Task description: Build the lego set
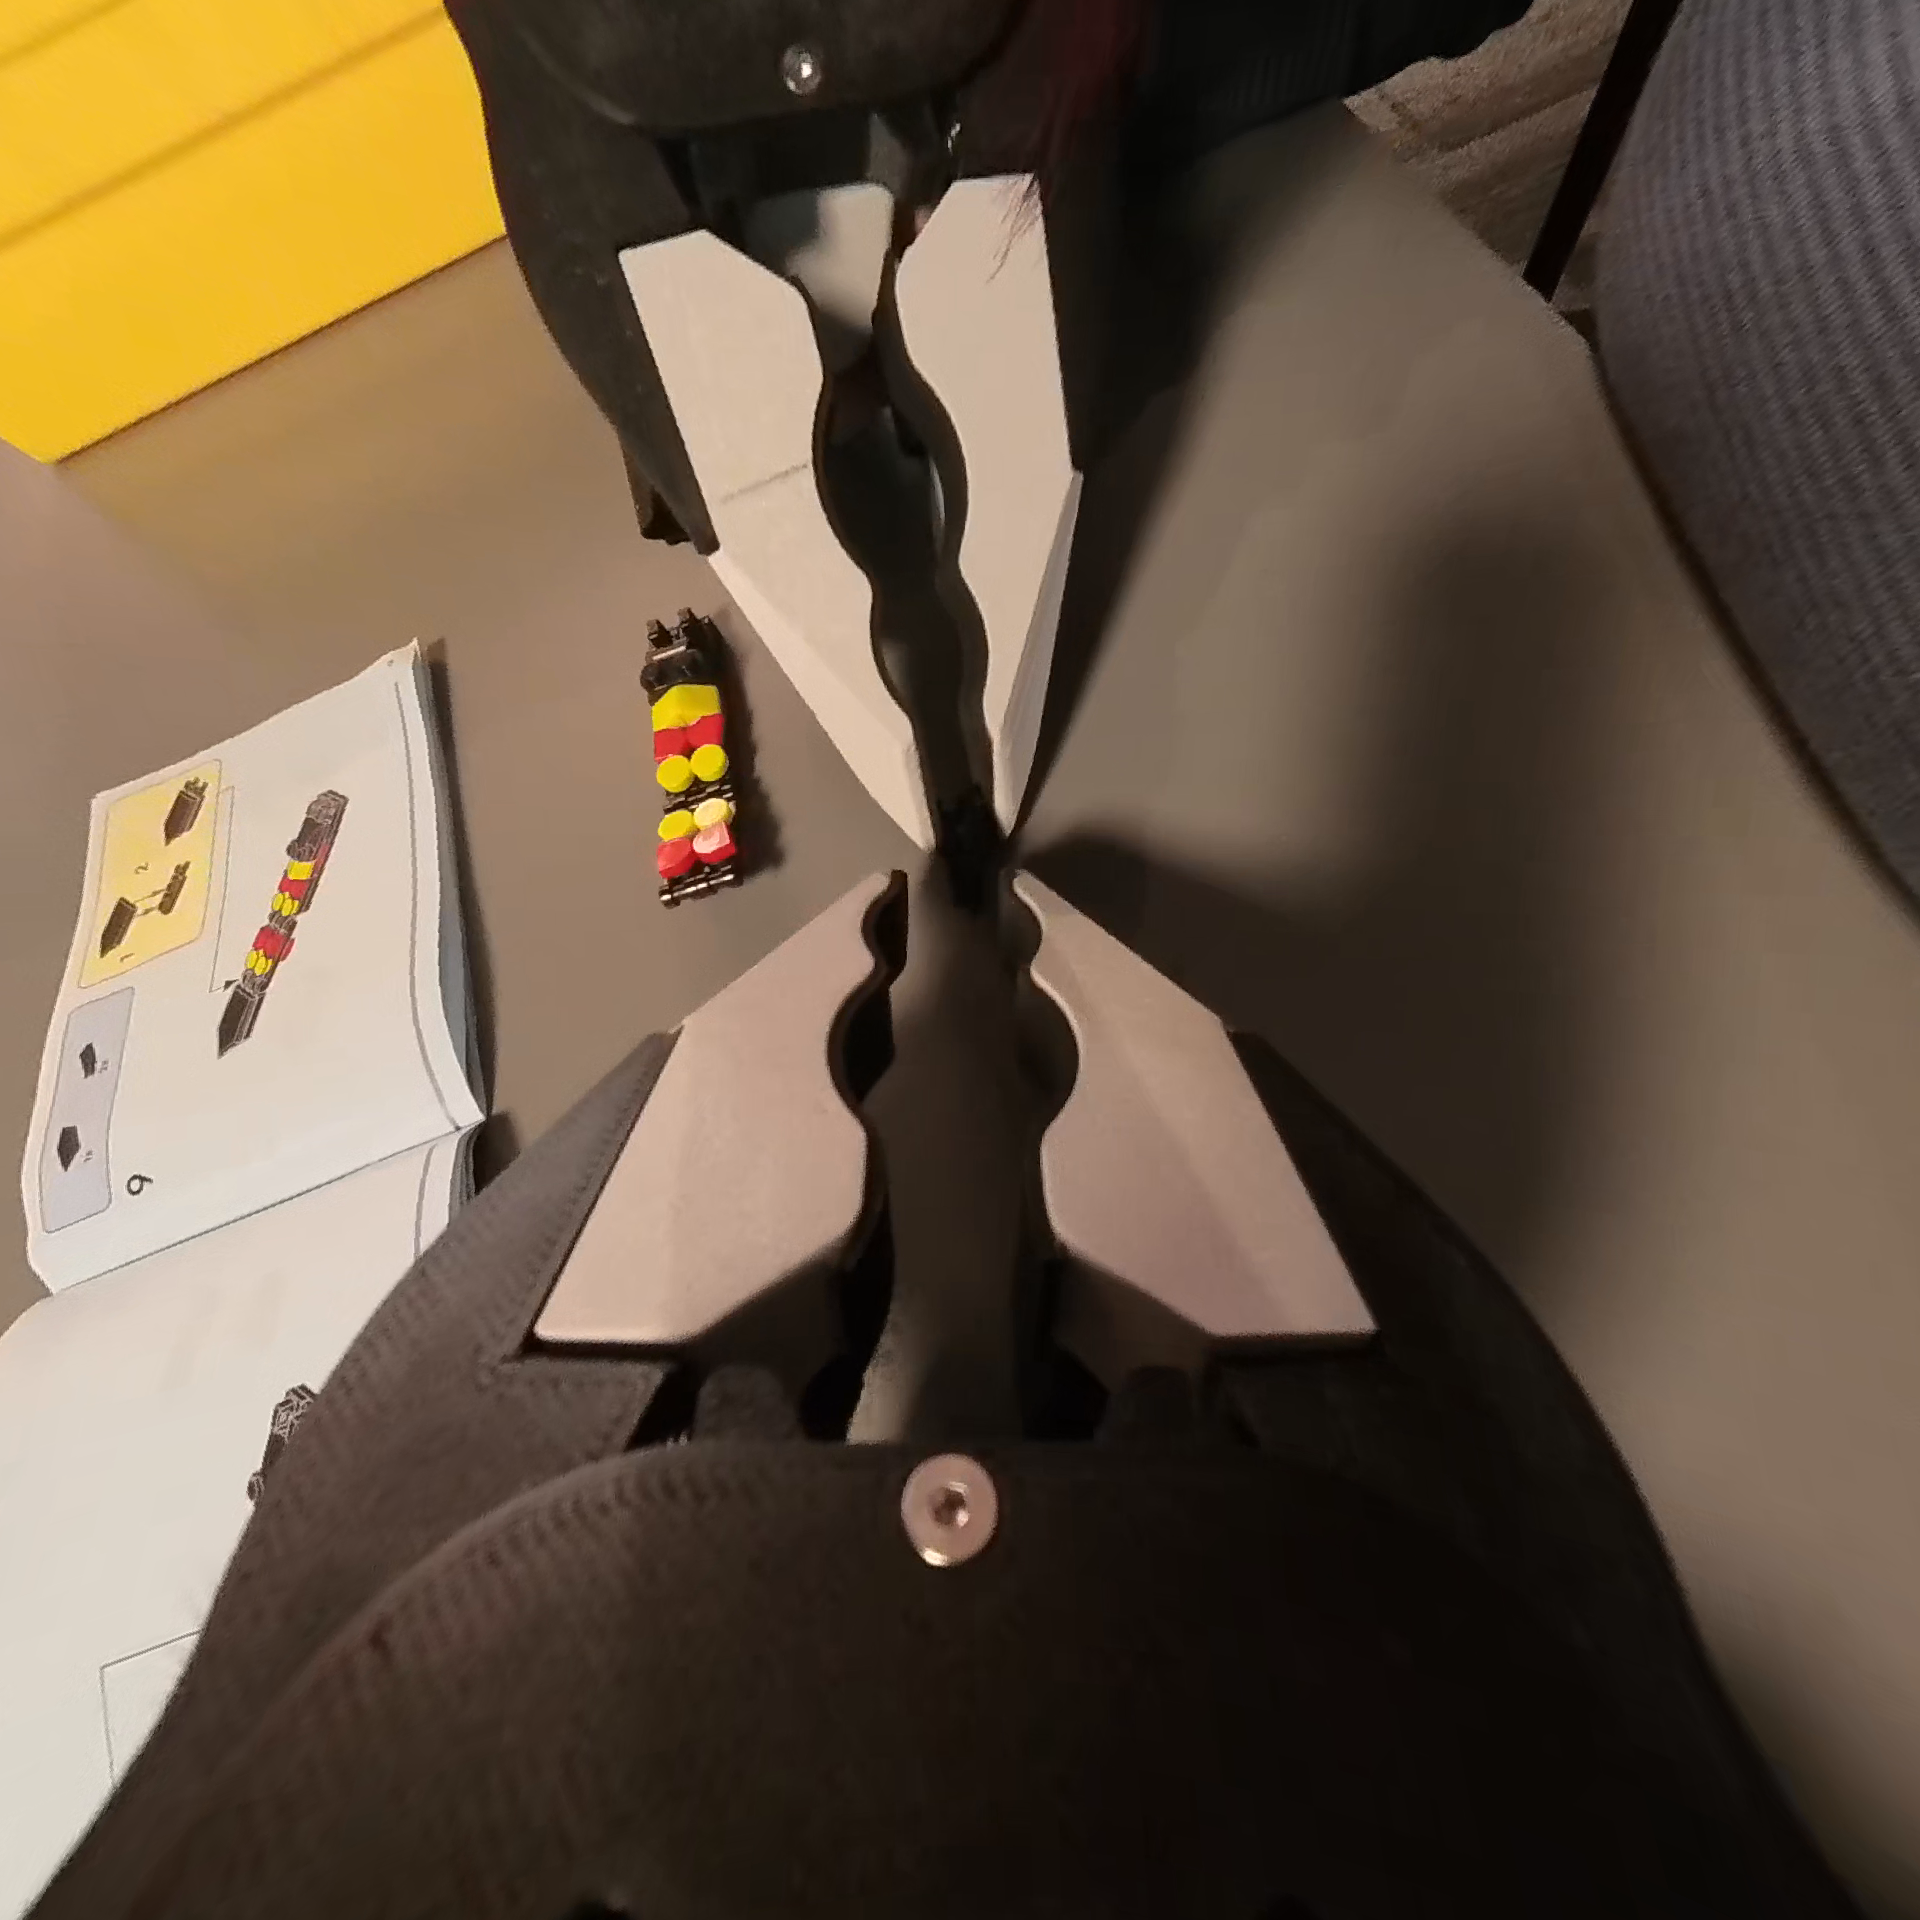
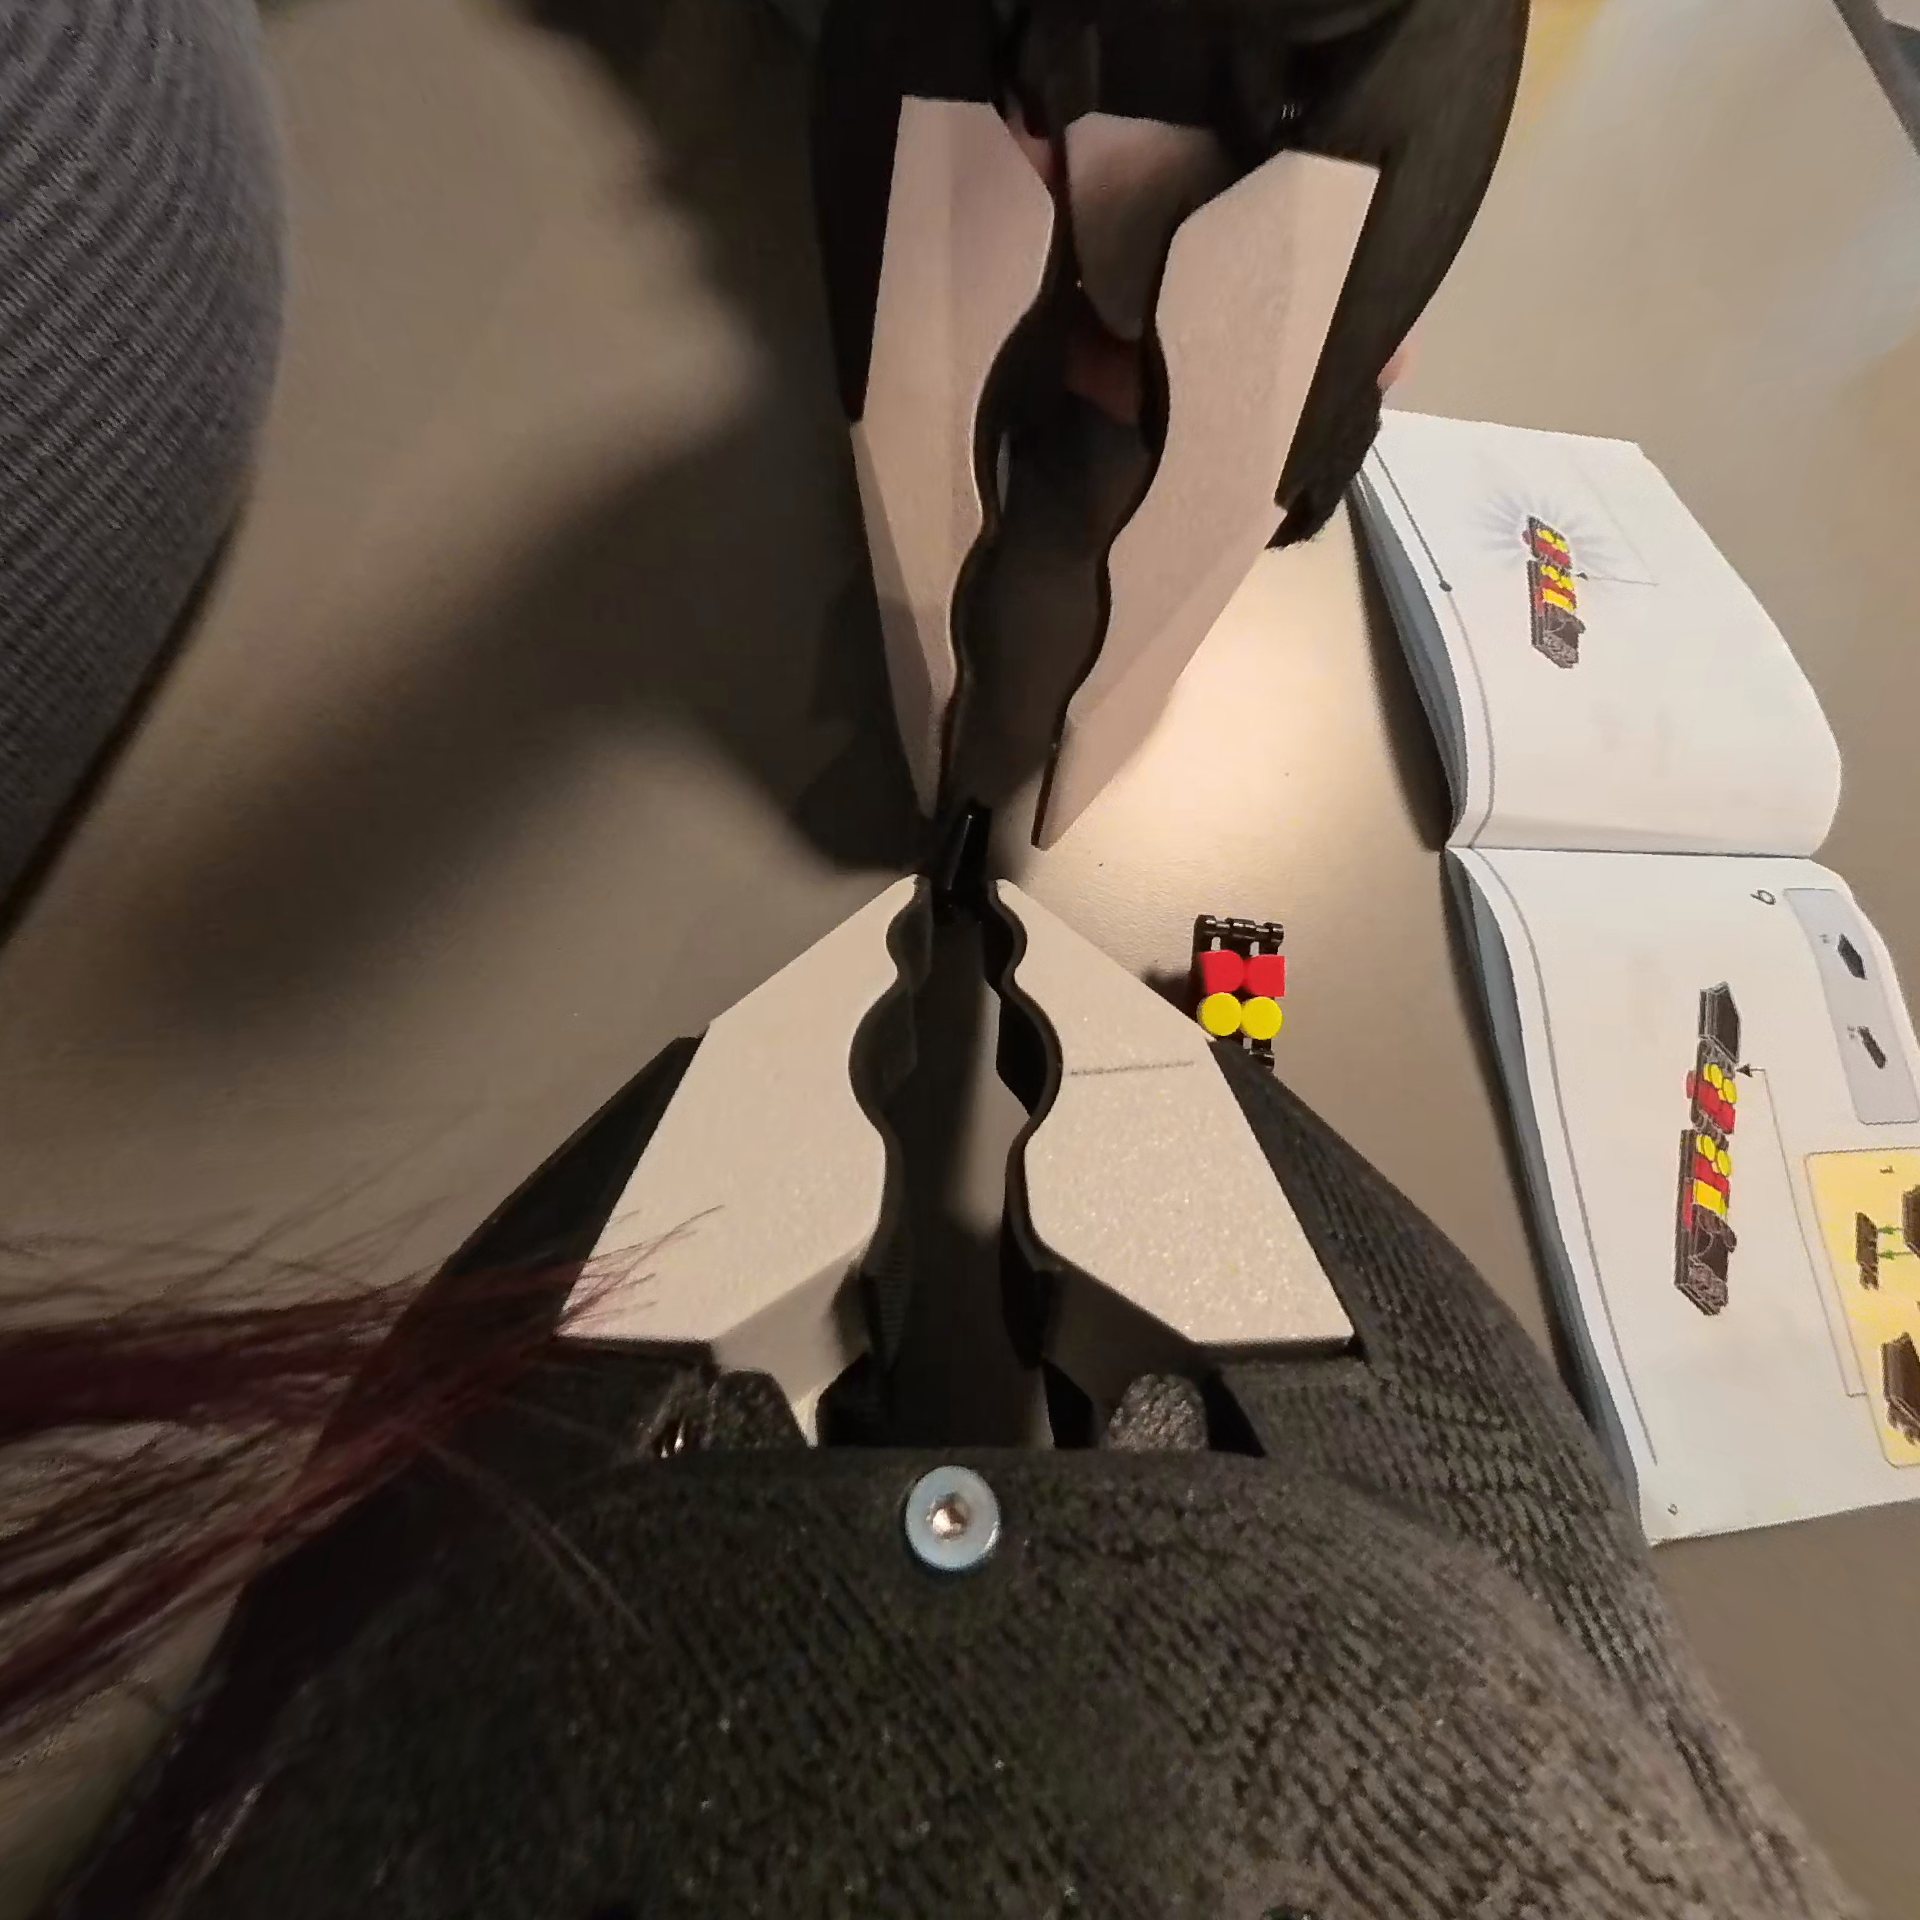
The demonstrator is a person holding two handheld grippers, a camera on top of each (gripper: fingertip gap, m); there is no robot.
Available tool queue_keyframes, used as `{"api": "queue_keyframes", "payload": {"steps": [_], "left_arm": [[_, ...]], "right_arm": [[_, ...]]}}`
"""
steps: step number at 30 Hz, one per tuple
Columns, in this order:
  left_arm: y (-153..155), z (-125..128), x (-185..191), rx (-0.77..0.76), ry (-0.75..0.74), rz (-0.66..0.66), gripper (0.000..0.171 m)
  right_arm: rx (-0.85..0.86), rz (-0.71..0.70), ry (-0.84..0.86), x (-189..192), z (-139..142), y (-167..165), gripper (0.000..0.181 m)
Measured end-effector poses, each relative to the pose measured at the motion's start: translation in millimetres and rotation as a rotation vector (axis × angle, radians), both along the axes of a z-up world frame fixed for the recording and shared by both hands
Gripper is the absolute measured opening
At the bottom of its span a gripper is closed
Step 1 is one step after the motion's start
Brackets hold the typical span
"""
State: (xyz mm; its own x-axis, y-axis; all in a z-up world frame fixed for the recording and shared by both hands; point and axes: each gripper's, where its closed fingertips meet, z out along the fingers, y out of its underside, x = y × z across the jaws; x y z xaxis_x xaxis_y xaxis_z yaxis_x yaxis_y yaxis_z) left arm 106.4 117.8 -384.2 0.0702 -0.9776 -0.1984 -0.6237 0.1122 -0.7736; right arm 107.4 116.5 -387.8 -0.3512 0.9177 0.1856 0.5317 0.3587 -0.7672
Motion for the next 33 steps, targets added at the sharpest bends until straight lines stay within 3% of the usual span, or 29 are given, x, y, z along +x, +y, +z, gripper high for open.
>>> {"api": "queue_keyframes", "payload": {"steps": [15,30,33], "left_arm": [[1.7,-1.2,0.4,-0.003,0.008,0.005,0.013],[-0.1,-7.0,2.4,-0.156,0.030,0.037,0.009],[0.8,-6.6,2.7,-0.127,0.029,0.037,0.006]], "right_arm": [[-0.026,-0.008,0.010,0.7,2.5,1.3,0.012],[0.063,0.012,0.071,-0.7,6.6,3.7,0.003],[0.016,-0.007,0.050,-0.1,6.0,4.0,0.014]]}}
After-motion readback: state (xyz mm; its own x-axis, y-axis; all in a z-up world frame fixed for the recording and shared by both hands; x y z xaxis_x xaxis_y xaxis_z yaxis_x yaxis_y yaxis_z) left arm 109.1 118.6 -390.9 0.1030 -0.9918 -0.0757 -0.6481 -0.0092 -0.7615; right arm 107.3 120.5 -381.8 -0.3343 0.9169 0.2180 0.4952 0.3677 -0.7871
